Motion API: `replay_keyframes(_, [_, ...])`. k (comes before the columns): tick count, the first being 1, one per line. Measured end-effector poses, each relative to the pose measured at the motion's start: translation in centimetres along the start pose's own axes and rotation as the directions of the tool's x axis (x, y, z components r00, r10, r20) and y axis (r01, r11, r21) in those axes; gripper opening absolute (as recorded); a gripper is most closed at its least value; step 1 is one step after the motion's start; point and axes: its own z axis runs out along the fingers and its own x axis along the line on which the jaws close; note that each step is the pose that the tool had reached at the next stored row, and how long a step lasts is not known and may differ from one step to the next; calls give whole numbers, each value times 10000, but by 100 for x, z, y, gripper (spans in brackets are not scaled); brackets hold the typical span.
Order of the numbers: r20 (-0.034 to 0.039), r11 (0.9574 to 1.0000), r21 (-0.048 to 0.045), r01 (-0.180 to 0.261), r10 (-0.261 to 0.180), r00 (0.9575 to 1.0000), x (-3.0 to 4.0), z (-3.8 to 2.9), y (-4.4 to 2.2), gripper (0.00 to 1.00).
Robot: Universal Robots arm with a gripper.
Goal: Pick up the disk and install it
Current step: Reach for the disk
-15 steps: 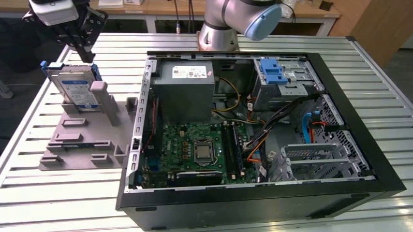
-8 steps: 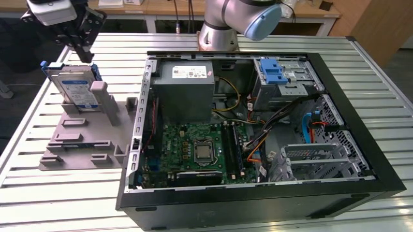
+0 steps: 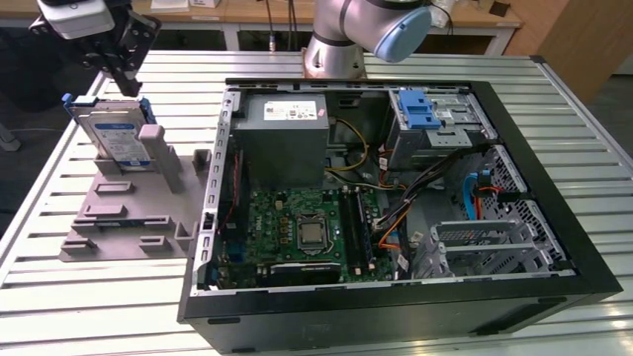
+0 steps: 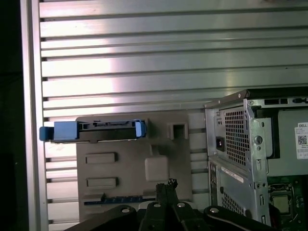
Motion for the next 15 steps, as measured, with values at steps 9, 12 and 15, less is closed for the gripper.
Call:
replay_keyframes(9, [0,10000,0,1,-1,10000,32,0,-3,11])
replay_keyframes(12, [0,10000,0,0,0,10000,43,0,-3,11])
replay_keyframes(15, [0,10000,0,1,-1,10000,53,0,-4,11])
